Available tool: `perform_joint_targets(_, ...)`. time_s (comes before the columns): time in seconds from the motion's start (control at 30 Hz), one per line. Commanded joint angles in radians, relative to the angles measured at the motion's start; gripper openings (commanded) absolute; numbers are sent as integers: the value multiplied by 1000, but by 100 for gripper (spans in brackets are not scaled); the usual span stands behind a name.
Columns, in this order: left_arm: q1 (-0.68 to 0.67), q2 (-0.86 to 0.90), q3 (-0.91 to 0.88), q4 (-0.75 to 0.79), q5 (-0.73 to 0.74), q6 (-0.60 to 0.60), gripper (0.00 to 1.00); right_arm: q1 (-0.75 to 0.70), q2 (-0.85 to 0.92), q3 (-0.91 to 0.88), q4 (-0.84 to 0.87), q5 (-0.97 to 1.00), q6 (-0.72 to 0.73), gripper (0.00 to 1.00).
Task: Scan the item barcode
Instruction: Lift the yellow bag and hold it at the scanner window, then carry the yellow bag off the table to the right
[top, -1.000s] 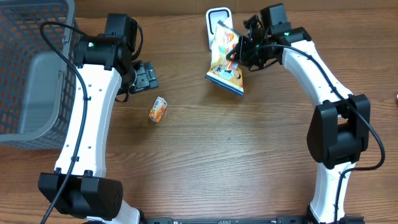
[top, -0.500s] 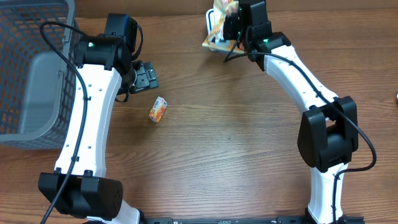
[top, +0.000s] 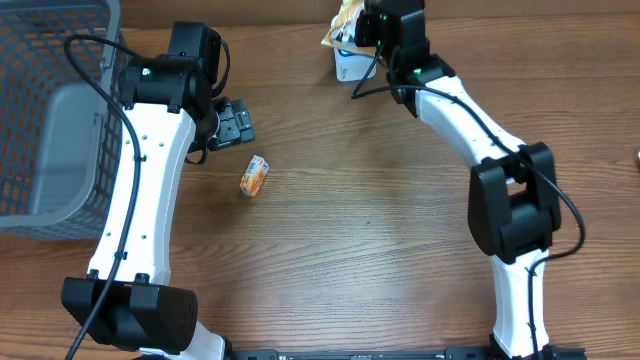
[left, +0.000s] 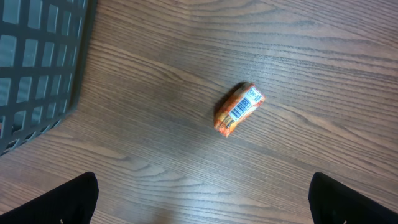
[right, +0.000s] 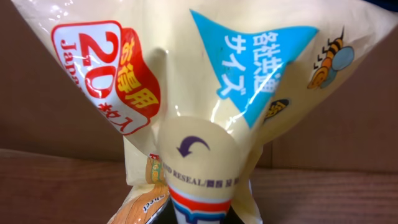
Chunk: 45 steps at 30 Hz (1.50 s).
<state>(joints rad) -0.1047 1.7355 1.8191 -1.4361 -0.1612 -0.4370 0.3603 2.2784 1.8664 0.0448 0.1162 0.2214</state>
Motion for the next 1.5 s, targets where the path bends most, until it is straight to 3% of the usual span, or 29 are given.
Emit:
perform_joint_targets(0.0, 0, 6, 8, 0, 1, 11, 100, 6, 17, 24, 42, 14, -1, 4)
perform_joint_targets(0.67, 0, 6, 8, 1, 1, 11, 100, 0, 3, 26, 29, 16, -1, 4)
perform_joint_targets(0.9, 0, 6, 8, 0, 1, 11, 100, -61, -106, 26, -107, 89, 41, 4)
perform_joint_targets(1.2, 0, 6, 8, 1, 1, 11, 100, -320, -274, 26, -473, 119, 168, 4)
perform_joint_targets(1.47, 0, 6, 8, 1, 1, 11, 100, -655, -281, 22, -792, 119, 203, 4)
